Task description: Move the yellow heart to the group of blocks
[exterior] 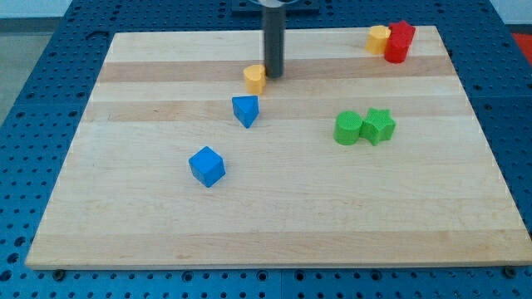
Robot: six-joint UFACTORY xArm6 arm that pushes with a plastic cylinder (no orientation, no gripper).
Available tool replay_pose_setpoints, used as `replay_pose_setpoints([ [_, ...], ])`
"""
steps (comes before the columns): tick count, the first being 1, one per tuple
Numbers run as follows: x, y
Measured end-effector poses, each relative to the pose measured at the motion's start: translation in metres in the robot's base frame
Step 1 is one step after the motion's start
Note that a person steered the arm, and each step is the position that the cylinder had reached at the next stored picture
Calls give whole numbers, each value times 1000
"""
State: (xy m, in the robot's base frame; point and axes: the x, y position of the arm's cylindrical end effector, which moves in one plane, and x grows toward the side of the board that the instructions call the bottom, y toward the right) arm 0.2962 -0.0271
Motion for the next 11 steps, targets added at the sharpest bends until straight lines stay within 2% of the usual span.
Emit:
replay_pose_setpoints([
  [1, -15, -56],
  [2, -8, -112],
  [3, 21, -123],
  [4, 31, -99],
  [6, 16, 21],
  [7, 14, 40],
  [8, 14, 15],
  [9, 27, 19],
  [10, 29, 48],
  [11, 10, 90],
])
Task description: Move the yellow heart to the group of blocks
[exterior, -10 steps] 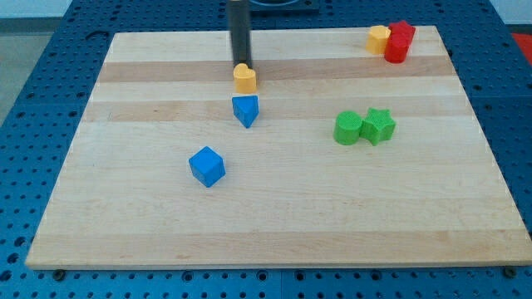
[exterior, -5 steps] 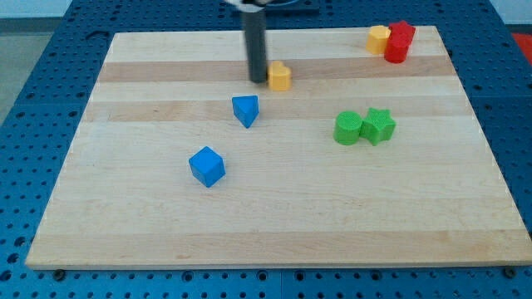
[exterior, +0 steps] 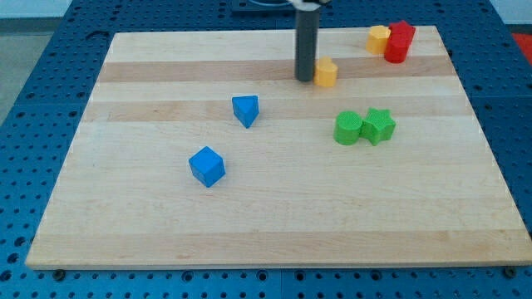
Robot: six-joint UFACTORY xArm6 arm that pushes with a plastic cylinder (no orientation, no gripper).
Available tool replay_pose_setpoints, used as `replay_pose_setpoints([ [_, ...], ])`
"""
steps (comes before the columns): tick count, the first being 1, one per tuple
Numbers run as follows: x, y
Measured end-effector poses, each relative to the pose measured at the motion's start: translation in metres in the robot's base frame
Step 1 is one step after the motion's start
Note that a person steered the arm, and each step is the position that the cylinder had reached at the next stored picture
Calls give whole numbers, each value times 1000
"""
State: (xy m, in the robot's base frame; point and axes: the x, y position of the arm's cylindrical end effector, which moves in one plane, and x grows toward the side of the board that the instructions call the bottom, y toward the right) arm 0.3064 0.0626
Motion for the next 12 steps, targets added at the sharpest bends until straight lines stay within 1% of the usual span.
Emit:
replay_pose_setpoints([
  [1, -8, 25],
  [3, 39, 28],
  [4, 33, 54],
  [5, 14, 64],
  [6, 7, 73],
  [7, 29, 73],
  [8, 35, 48],
  [9, 20, 26],
  [10, 11, 18],
  [12, -15, 59],
])
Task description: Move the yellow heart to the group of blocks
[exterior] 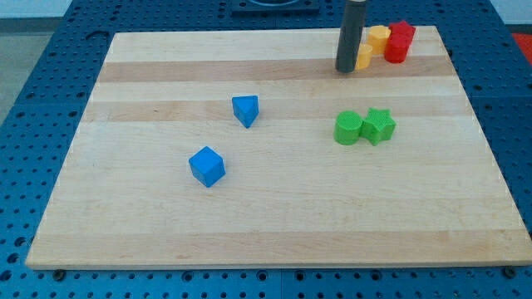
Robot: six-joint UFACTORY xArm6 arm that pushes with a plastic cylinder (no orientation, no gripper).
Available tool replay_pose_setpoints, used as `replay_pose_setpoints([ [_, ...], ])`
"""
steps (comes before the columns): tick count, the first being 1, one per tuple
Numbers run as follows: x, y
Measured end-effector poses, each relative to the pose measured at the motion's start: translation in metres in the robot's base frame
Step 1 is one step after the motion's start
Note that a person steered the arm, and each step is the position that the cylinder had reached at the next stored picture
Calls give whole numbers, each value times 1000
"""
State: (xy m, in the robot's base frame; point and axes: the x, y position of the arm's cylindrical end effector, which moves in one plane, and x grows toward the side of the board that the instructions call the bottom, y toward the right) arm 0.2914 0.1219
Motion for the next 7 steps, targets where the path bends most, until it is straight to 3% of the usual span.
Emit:
replay_pose_setpoints([
  [2, 3, -7],
  [7, -7, 37],
])
